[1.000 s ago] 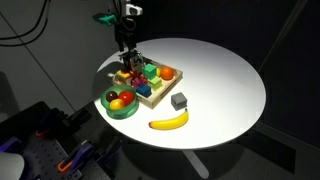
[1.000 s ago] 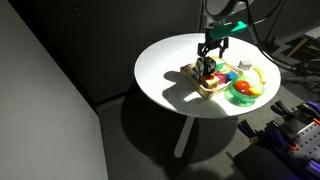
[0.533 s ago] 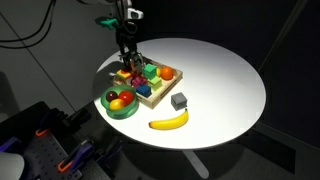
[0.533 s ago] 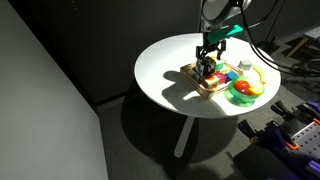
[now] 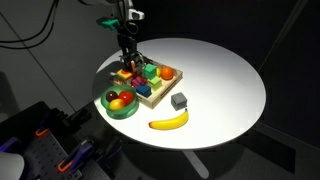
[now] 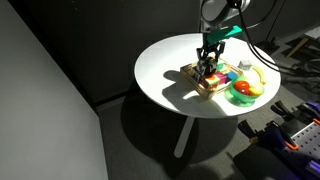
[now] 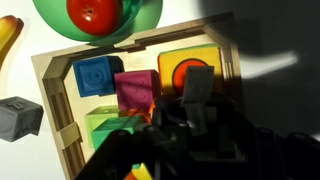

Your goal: Place a black and white cube on the table

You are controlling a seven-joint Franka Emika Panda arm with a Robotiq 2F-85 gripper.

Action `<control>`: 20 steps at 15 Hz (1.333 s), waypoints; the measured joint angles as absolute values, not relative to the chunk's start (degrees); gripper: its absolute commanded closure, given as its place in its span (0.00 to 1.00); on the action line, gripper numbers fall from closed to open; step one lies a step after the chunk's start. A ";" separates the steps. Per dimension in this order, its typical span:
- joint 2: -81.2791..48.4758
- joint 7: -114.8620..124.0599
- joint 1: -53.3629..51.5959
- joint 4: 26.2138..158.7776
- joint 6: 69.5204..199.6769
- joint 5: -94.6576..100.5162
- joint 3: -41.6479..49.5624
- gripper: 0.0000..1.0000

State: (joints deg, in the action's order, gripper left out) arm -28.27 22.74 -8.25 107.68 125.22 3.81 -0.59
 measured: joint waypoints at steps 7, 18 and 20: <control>-27.06 22.59 -10.38 108.05 123.55 3.81 -0.66 1.00; -25.28 21.18 -11.40 109.57 121.39 3.81 -2.46 0.97; -25.28 20.93 -11.59 109.83 121.39 3.81 -2.90 0.97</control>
State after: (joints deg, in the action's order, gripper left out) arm -25.28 20.93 -11.59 109.83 121.39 3.81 -2.90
